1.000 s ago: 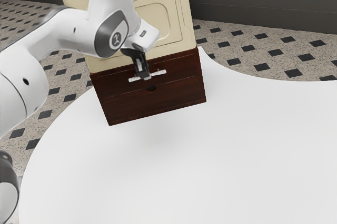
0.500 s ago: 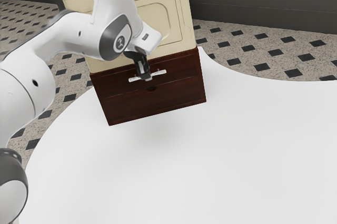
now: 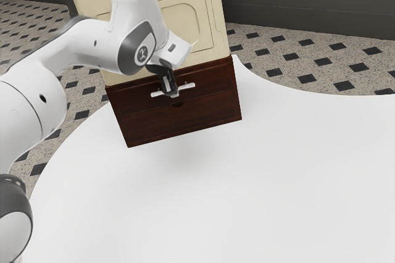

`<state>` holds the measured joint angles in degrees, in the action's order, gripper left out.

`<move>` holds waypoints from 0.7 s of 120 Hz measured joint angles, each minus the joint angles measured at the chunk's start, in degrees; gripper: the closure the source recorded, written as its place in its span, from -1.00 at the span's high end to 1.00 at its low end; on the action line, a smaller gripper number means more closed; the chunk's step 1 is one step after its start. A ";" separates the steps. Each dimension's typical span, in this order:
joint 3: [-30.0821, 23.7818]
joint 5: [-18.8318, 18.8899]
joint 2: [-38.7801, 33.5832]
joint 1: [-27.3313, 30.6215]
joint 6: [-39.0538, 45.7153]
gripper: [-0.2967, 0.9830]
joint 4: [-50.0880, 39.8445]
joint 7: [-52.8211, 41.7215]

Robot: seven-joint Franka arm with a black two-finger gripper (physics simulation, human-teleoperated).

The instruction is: Pull the drawer handle with one arm to open the drawer

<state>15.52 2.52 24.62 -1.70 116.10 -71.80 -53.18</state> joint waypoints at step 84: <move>-0.50 -1.17 -8.02 -2.20 0.43 -0.54 -10.76 1.11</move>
<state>15.02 1.35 16.60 -3.90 116.53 -82.56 -52.07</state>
